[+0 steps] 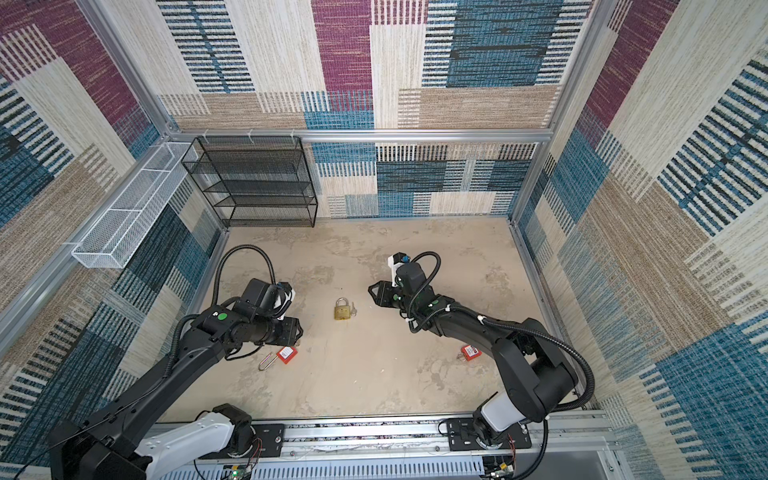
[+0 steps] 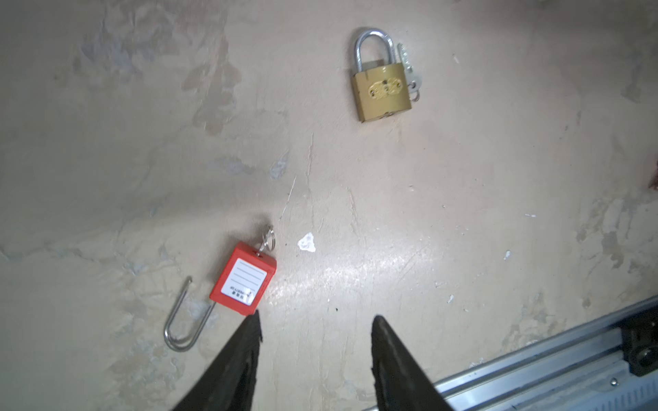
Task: Lock with the key
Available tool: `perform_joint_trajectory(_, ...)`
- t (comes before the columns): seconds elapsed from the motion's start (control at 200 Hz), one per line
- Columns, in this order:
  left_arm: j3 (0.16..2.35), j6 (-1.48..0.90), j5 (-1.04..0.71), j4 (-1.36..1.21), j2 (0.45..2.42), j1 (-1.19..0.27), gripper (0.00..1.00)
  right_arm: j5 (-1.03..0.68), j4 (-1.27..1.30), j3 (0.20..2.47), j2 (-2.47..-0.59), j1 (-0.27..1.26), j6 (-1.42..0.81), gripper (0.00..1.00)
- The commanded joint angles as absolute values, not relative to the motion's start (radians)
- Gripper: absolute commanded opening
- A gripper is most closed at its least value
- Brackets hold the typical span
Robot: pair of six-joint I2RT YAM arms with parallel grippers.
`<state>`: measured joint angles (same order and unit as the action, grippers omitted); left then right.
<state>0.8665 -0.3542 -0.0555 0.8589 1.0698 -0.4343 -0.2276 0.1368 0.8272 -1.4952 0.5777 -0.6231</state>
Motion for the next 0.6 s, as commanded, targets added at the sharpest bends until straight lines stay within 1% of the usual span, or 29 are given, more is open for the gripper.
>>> perform_joint_trajectory(0.0,0.813,-0.545,0.003,0.886,1.059,-0.434,0.54,-0.273,0.153,0.808,-1.456,0.549,-0.571,0.41)
perform_joint_trajectory(0.14,0.762,-0.651,0.032,0.878,1.090,-0.434,0.56,-0.351,0.155,0.789,-1.422,0.488,-0.557,0.41)
perform_joint_trajectory(0.346,0.685,-0.750,0.029,0.798,1.122,-0.425,0.58,-0.393,0.152,0.788,-1.397,0.456,-0.536,0.41)
perform_joint_trajectory(0.446,0.653,-0.778,0.007,0.748,1.133,-0.419,0.58,-0.411,0.152,0.790,-1.402,0.453,-0.528,0.41)
perform_joint_trajectory(0.596,0.638,-0.759,-0.010,0.725,1.157,-0.391,0.60,-0.432,0.162,0.784,-1.405,0.451,-0.530,0.41)
